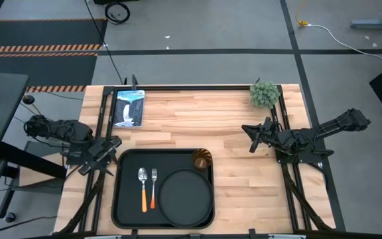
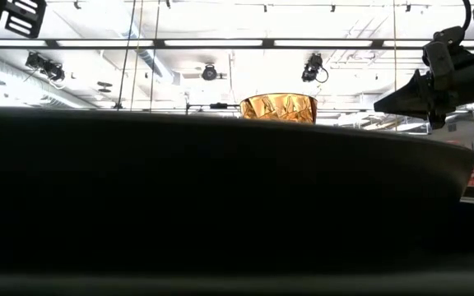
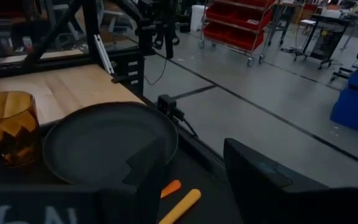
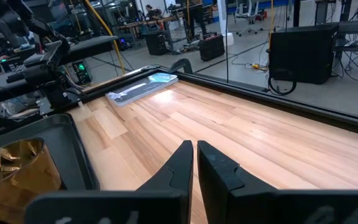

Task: Pick and place plate/cup/fork/spoon on tray
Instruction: Return to Home Position

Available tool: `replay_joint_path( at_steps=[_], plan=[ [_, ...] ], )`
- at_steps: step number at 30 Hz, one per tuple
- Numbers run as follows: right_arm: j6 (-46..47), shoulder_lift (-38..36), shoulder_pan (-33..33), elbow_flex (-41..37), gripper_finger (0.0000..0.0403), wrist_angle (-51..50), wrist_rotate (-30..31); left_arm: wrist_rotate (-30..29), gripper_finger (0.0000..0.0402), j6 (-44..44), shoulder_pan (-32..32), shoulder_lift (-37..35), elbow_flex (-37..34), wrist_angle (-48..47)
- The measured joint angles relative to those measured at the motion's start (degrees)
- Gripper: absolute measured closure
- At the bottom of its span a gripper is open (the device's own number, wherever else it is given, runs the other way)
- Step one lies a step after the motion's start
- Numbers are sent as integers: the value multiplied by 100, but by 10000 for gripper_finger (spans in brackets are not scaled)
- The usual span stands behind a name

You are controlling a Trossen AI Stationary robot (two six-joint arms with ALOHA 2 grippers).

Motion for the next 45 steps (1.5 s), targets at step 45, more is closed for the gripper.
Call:
replay_joint_path(
  at_steps=[45],
  plan=[
    [0, 0, 0, -1, 375, 0, 0, -26, 230, -139, 0, -753, 2, 1279]
  ],
)
